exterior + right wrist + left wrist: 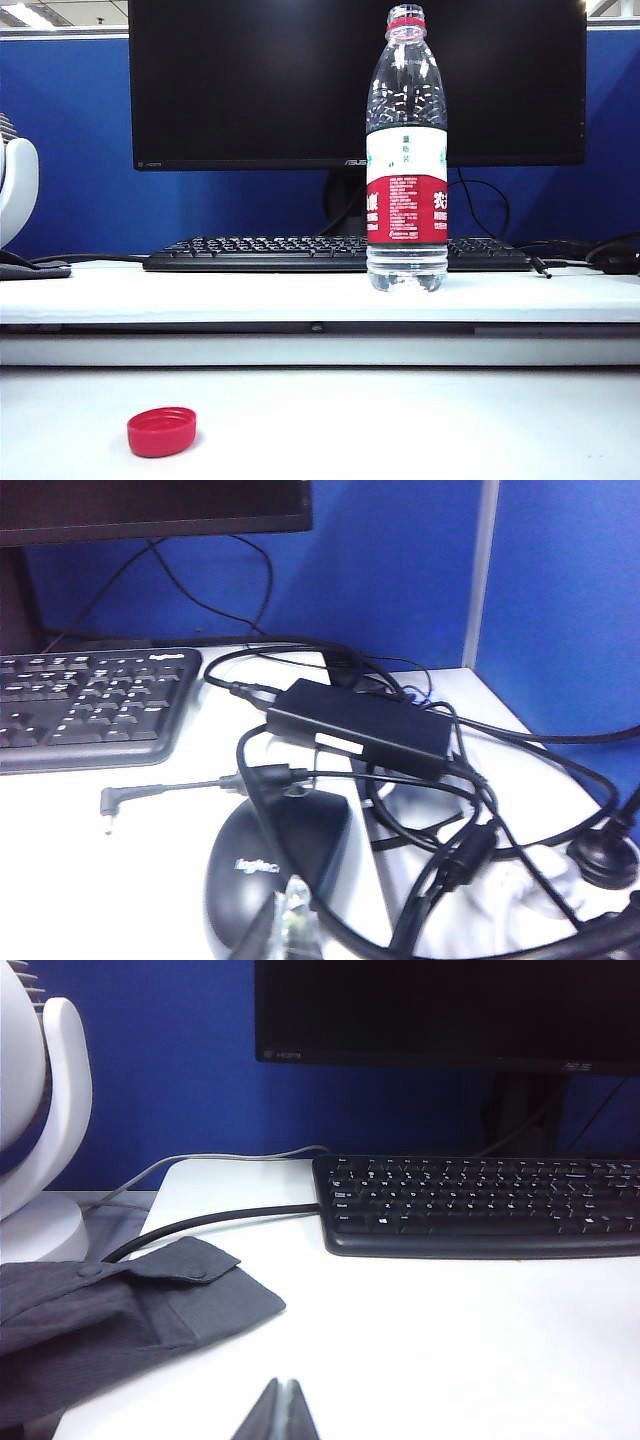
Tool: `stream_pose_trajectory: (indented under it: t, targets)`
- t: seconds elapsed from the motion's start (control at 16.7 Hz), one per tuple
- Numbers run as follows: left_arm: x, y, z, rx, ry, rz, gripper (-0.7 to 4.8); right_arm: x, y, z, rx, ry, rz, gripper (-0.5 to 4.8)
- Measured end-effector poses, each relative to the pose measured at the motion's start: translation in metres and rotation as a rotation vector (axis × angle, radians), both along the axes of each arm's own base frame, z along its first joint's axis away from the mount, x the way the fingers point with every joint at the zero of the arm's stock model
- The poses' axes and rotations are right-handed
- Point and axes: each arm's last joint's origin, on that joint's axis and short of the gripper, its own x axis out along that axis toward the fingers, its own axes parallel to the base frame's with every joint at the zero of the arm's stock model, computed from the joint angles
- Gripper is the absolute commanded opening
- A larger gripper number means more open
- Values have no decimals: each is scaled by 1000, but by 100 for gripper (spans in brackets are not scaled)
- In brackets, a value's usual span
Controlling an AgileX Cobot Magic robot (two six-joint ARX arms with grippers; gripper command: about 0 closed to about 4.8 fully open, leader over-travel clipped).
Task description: Unscrew the cap from the plastic bottle on the table.
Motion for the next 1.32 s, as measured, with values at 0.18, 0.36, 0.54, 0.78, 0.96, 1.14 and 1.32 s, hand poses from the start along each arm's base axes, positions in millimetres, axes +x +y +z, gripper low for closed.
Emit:
stream_pose_trajectory:
  t: [0.18, 0.36, 0.54, 0.78, 0.96, 1.14, 1.32]
  targets:
    - [0, 0, 0, 0, 0, 0, -4, 0, 0, 0, 0, 0, 0, -1]
    - [0, 0, 0, 0, 0, 0, -4, 0, 0, 0, 0, 0, 2, -1]
    - [0, 0, 0, 0, 0, 0, -4, 0, 1, 0, 0, 0, 9, -1]
    - [0, 0, 0, 0, 0, 0, -4, 0, 2, 0, 0, -1, 32, -1]
    - [0, 0, 0, 0, 0, 0, -4, 0, 4, 0, 0, -2, 70, -1]
    - [0, 0, 0, 0, 0, 0, -4, 0, 6, 0, 0, -3, 92, -1]
    - [0, 0, 0, 0, 0, 0, -4, 0, 8, 0, -4, -3, 112, -1]
